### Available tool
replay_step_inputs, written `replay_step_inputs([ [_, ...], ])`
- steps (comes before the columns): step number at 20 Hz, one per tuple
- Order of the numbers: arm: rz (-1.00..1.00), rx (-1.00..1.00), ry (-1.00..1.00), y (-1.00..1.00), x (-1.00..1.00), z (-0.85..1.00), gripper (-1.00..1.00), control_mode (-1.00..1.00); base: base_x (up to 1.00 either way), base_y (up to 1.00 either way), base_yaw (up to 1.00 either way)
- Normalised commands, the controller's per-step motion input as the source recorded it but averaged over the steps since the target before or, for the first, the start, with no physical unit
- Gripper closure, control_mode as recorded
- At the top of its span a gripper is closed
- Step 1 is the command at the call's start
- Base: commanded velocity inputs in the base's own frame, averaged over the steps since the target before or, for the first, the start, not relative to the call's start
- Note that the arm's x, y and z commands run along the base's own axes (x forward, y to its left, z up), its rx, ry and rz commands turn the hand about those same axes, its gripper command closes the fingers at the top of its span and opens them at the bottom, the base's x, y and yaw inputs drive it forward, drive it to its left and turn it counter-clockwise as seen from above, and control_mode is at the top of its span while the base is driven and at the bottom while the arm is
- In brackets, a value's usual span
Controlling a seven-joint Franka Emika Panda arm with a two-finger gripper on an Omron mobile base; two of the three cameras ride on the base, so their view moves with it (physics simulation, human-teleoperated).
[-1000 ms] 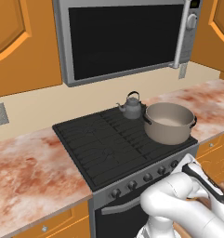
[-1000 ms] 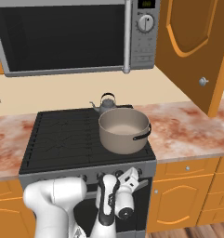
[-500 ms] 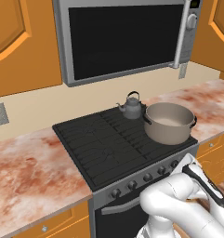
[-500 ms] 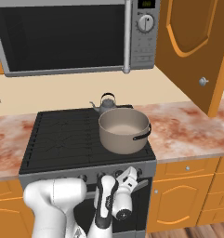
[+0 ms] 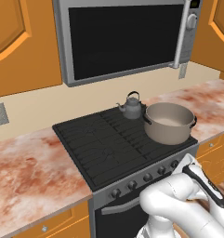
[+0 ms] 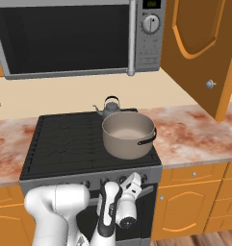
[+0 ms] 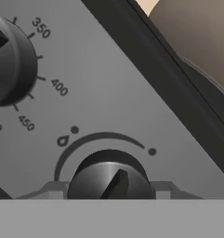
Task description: Pick the kettle from the cabinet and place it on a stove burner. Then pick the pot from the counter and place it on another stove burner. Finally, turn both burners on.
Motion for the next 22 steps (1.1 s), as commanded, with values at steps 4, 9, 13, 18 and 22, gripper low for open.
replay_step_inputs([
  [4, 0.00, -0.07, 0.00, 0.02, 0.00, 0.03, 1.00, -1.00, 0.00, 0.00, 0.00],
  [9, 0.00, -0.26, -0.01, 0.00, -0.04, 0.01, 1.00, -1.00, 0.00, 0.00, 0.00],
  [13, 0.02, -0.37, 0.00, 0.00, -0.16, 0.02, 1.00, -1.00, 0.00, 0.00, 0.00],
  [18, 0.03, -0.36, -0.01, 0.00, -0.16, 0.00, 1.00, -1.00, 0.00, 0.00, 0.00],
  [22, 0.03, -0.35, -0.04, 0.00, -0.16, 0.00, 1.00, -1.00, 0.00, 0.00, 0.00],
])
